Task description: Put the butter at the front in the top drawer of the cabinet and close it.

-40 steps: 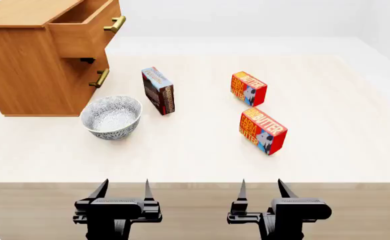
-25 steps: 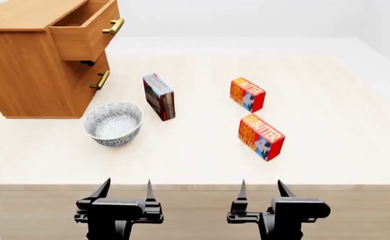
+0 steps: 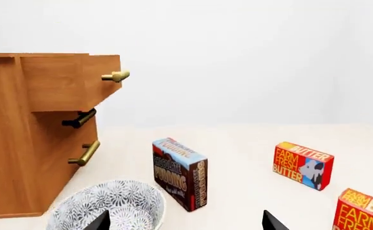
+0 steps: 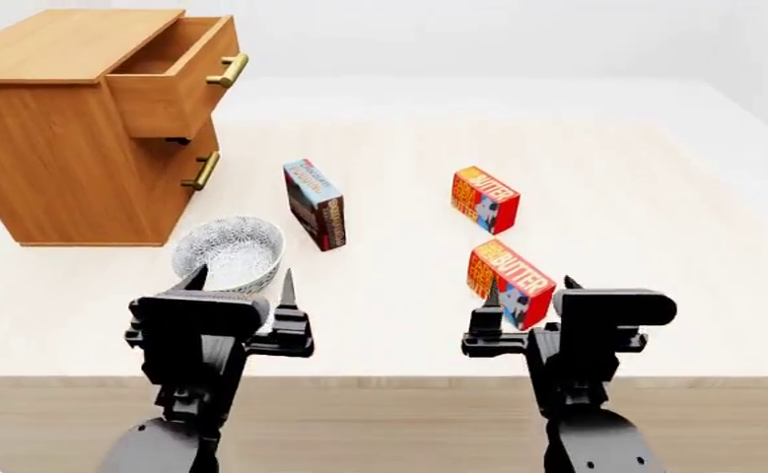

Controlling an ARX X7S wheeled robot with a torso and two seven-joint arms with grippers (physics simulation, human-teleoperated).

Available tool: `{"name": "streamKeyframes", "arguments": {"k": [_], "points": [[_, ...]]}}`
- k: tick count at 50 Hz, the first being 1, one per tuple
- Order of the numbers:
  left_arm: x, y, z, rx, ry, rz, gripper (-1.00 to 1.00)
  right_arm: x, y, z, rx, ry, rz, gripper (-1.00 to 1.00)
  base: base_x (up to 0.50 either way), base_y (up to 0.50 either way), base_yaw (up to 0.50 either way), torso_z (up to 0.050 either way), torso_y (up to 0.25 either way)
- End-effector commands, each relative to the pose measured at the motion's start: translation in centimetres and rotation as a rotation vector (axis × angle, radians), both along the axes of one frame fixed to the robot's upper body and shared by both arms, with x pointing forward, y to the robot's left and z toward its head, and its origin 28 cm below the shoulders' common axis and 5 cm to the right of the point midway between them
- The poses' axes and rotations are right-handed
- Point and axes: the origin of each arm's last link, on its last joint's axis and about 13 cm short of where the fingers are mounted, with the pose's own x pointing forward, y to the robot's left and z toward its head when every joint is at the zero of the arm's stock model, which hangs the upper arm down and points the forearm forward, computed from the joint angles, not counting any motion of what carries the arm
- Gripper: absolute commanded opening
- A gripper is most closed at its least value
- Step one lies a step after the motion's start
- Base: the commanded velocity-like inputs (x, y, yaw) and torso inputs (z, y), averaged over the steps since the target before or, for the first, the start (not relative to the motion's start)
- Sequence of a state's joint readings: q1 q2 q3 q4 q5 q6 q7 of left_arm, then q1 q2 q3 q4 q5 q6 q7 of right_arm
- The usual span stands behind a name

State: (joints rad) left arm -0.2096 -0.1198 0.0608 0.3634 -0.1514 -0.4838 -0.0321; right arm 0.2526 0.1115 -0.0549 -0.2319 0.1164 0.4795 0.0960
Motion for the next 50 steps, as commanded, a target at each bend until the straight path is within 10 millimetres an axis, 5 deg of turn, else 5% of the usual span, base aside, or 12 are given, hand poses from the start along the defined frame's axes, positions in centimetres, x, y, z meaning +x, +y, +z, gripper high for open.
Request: {"name": "streamKeyframes", "arguments": {"k": [1,12,28,38,50], "points": [[3.0,1.3,8.1,0.050,-0.076,-0.017,1.00,3.3,-1.2,7.9,-0.063,-0.065,0.007,1.00,0.00,0.00,0.00,0.050,0.000],[7.3,2.9,14.9,0.075,-0.085,0.007,1.00,7.2,-3.2,15.2,-0.088,-0.081,-0.026,1.00,0.00,0.00,0.00,0.050,0.000],[12.6,3.5,24.2,0.056,-0.062,0.038,1.00,12.0,-4.9,23.0,-0.131,-0.073,-0.062,1.00,0.00,0.00,0.00,0.049,0.000],[13.6,2.9,28.0,0.112,-0.058,0.030,1.00,13.1,-5.6,27.9,-0.120,-0.088,-0.070,1.00,0.00,0.00,0.00,0.002,0.000],[14.0,2.9,30.3,0.160,-0.062,0.041,1.00,14.4,-5.4,30.1,-0.133,-0.091,-0.068,1.00,0.00,0.00,0.00,0.000,0.000]]}}
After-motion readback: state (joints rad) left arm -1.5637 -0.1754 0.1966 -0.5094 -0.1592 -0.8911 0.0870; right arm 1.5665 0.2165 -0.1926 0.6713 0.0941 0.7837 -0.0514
